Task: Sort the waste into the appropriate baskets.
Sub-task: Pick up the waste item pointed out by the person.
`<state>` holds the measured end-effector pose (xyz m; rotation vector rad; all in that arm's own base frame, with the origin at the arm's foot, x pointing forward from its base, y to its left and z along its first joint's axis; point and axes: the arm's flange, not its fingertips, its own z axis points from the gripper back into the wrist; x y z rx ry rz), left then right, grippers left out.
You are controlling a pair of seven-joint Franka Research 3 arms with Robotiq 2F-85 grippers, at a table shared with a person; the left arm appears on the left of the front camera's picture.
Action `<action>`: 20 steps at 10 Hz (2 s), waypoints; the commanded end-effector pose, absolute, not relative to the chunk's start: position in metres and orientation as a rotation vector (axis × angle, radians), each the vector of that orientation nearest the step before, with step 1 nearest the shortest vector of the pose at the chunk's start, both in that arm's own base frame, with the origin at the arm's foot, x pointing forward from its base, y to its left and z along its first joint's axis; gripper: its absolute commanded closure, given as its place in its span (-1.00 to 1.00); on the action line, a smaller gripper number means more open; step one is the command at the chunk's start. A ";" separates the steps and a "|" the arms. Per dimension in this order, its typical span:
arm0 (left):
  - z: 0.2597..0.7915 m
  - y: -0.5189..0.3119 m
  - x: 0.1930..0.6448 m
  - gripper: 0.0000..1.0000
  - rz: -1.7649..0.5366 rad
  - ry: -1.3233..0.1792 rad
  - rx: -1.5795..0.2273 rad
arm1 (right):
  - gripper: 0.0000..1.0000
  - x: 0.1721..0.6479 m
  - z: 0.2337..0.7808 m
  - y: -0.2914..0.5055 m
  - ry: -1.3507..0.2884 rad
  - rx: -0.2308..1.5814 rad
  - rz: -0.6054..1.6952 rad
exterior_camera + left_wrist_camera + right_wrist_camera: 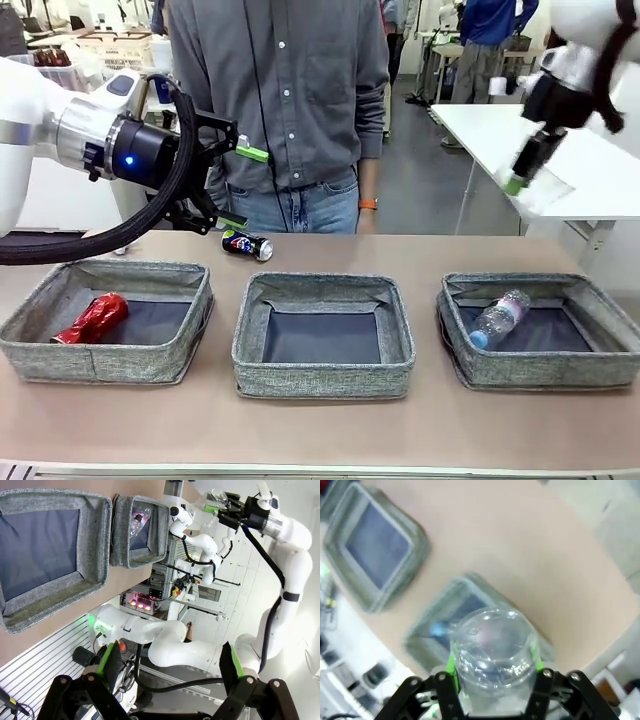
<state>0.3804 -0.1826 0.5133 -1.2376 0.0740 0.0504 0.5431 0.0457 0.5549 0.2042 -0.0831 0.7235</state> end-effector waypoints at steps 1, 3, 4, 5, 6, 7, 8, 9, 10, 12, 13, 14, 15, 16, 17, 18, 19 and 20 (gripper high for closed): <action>0.514 -0.183 0.380 -1.00 0.048 0.073 -1.230 | -0.19 0.566 0.581 0.102 0.117 0.314 0.492; 0.514 -0.183 0.380 -1.00 0.048 0.073 -1.230 | -0.19 0.563 0.600 0.175 0.235 0.326 0.390; 0.514 -0.183 0.380 -1.00 0.048 0.073 -1.230 | -0.19 0.559 0.602 0.214 0.231 0.287 0.300; 0.514 -0.183 0.380 -1.00 0.048 0.073 -1.230 | -0.19 0.554 0.596 0.261 0.206 0.248 0.280; 0.514 -0.183 0.380 -1.00 0.048 0.073 -1.230 | -0.19 0.544 0.598 0.301 0.233 0.194 0.312; 0.514 -0.183 0.380 -1.00 0.048 0.073 -1.230 | -0.19 0.530 0.616 0.332 0.161 0.060 0.255; 0.514 -0.183 0.380 -1.00 0.048 0.073 -1.230 | -0.19 0.515 0.630 0.353 0.187 0.039 0.315; 0.514 -0.183 0.380 -1.00 0.048 0.073 -1.230 | -0.19 0.503 0.643 0.370 0.253 0.001 0.343; 0.514 -0.183 0.380 -1.00 0.048 0.073 -1.230 | -0.19 0.499 0.655 0.382 0.314 -0.039 0.313; 0.514 -0.183 0.380 -1.00 0.048 0.073 -1.230 | -0.19 0.485 0.682 0.400 0.296 -0.095 0.300; 0.514 -0.183 0.380 -1.00 0.048 0.073 -1.230 | -0.19 0.477 0.695 0.403 0.259 -0.130 0.292; 0.514 -0.183 0.380 -1.00 0.048 0.073 -1.230 | -0.19 0.471 0.709 0.400 0.218 -0.138 0.276; 0.514 -0.183 0.380 -1.00 0.048 0.073 -1.230 | -0.19 0.464 0.723 0.396 0.180 -0.134 0.273; 0.514 -0.183 0.380 -1.00 0.048 0.073 -1.230 | -0.19 0.456 0.737 0.392 0.163 -0.120 0.283; 0.514 -0.183 0.380 -1.00 0.048 0.073 -1.230 | -0.19 0.449 0.748 0.390 0.157 -0.103 0.305; 0.514 -0.183 0.380 -1.00 0.048 0.073 -1.230 | -0.19 0.444 0.754 0.387 0.156 -0.080 0.321; 0.514 -0.183 0.380 -1.00 0.048 0.073 -1.230 | -0.19 0.439 0.760 0.383 0.158 -0.055 0.362; 0.514 -0.183 0.380 -1.00 0.048 0.073 -1.230 | -0.19 0.428 0.719 0.373 0.159 -0.083 0.314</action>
